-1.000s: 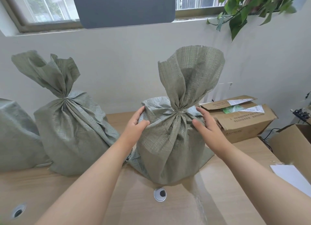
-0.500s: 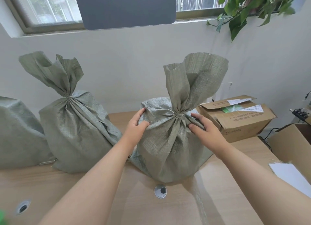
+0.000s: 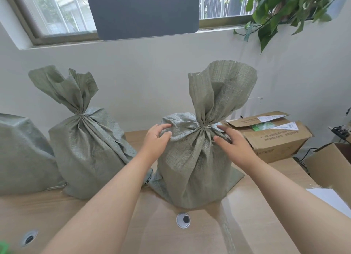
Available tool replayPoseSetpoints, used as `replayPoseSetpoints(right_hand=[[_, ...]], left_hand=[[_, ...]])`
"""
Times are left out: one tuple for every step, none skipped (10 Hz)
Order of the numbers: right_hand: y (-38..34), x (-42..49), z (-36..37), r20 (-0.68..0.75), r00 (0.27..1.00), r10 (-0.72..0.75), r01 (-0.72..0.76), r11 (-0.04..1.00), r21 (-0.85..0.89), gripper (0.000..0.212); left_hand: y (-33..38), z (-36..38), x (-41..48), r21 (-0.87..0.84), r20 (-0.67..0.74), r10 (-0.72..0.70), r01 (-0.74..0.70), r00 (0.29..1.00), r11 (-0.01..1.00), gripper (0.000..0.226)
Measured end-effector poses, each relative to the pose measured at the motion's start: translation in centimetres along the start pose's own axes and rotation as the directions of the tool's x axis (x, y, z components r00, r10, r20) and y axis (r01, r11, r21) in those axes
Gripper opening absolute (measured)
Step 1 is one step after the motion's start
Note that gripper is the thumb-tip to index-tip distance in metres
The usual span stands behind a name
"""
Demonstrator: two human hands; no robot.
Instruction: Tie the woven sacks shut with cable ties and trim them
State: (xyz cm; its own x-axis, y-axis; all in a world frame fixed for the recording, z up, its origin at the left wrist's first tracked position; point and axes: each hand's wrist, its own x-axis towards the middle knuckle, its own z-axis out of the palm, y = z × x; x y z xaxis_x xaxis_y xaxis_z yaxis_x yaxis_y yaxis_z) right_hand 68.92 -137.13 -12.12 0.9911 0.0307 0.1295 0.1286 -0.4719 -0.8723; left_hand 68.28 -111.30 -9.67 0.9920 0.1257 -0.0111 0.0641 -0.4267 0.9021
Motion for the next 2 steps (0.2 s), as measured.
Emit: replayPoseSetpoints(right_hand=[[-0.16,0.07,0.05,-0.014,1.0,-0.013,0.013,1.0,0.0,0.049],[-0.67,-0.12,0.0,-0.048,0.999,-0.022,0.022,1.0,-0.004,0.05]], left_hand=[[-0.04,-0.07,0.08,-0.014,-0.004,0.063,-0.063,0.998,0.998,0.035],[-0.27,-0.15,0.0,-0.005,-0.028,0.053,-0.054,0.998,0.999,0.039]])
